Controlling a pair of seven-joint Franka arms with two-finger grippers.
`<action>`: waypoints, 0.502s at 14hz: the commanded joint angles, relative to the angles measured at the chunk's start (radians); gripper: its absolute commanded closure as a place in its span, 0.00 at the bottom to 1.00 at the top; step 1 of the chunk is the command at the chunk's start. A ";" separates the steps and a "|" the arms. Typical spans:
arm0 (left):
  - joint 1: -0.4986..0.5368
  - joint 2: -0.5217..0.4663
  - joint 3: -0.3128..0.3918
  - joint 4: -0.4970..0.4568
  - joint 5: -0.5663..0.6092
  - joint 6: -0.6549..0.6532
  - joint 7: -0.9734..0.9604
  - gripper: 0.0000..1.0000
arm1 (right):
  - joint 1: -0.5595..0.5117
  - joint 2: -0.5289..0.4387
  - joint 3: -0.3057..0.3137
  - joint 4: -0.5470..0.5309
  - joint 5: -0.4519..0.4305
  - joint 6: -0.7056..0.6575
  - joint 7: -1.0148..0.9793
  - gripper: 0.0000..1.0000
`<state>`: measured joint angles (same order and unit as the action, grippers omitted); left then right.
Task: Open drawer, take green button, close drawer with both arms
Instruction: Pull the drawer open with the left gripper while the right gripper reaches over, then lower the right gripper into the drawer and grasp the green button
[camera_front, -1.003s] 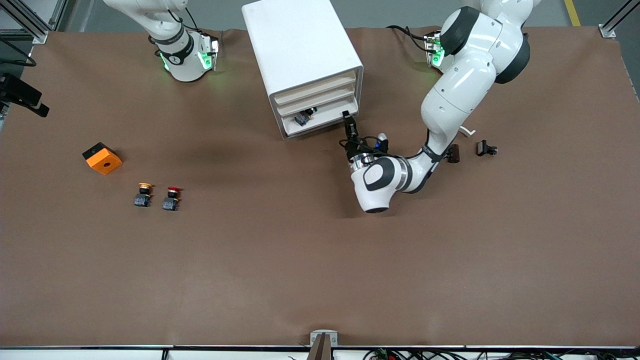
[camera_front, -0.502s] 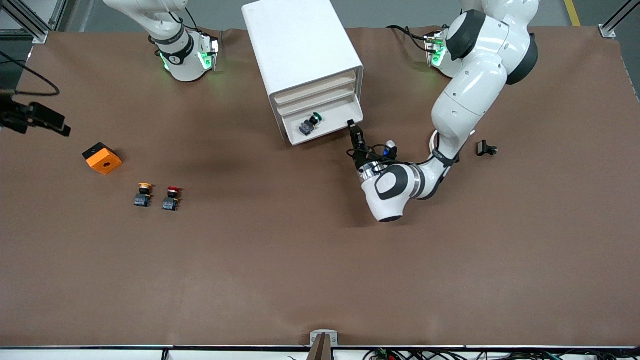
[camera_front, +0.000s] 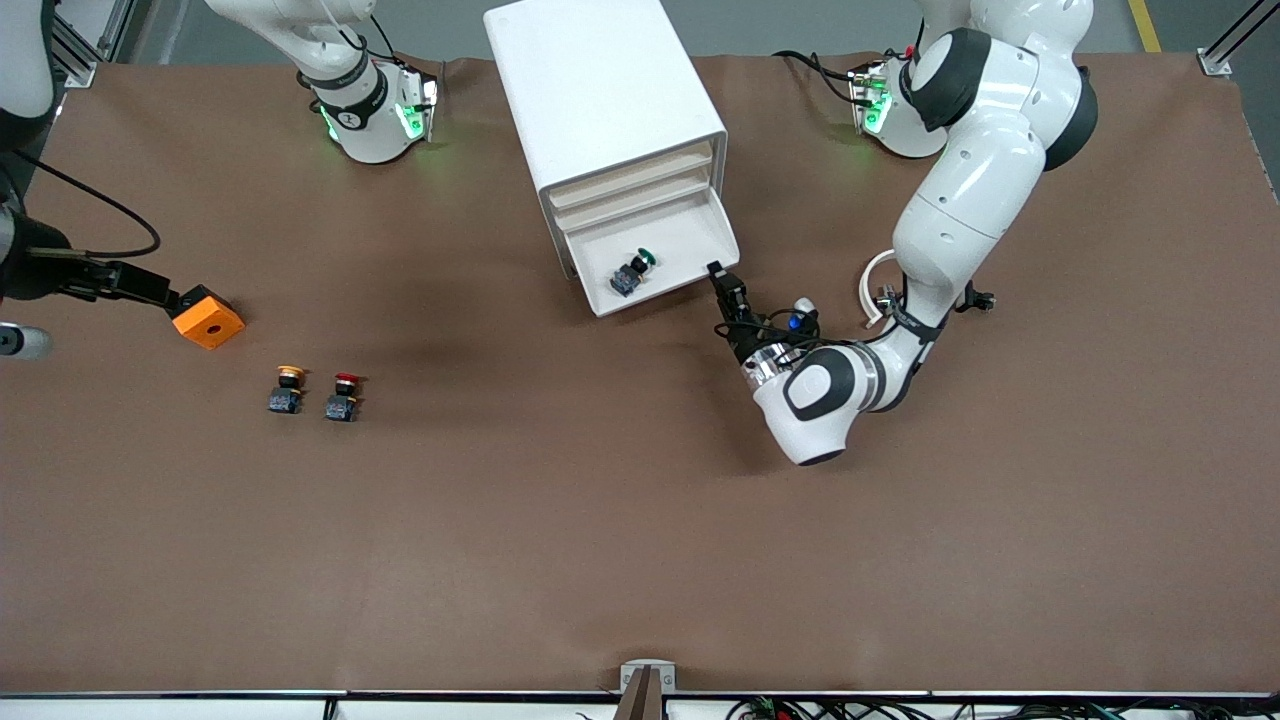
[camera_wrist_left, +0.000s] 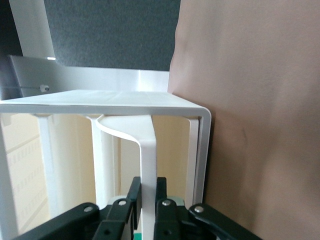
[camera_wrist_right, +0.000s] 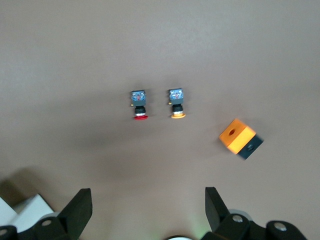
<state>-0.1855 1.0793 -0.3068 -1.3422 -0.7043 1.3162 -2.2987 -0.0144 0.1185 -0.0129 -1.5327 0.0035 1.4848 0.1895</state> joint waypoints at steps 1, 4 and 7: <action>0.035 0.002 0.005 0.017 -0.023 -0.012 -0.024 0.90 | 0.112 0.003 0.004 0.006 0.000 -0.017 0.235 0.00; 0.054 0.002 0.005 0.017 -0.044 -0.012 -0.024 0.90 | 0.298 0.001 0.004 -0.023 0.065 0.017 0.543 0.00; 0.051 0.007 0.005 0.015 -0.043 -0.012 -0.025 0.86 | 0.508 0.001 0.004 -0.095 0.105 0.153 0.830 0.00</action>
<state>-0.1500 1.0801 -0.3060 -1.3384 -0.7229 1.3232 -2.3039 0.3879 0.1264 0.0045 -1.5709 0.0936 1.5542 0.8667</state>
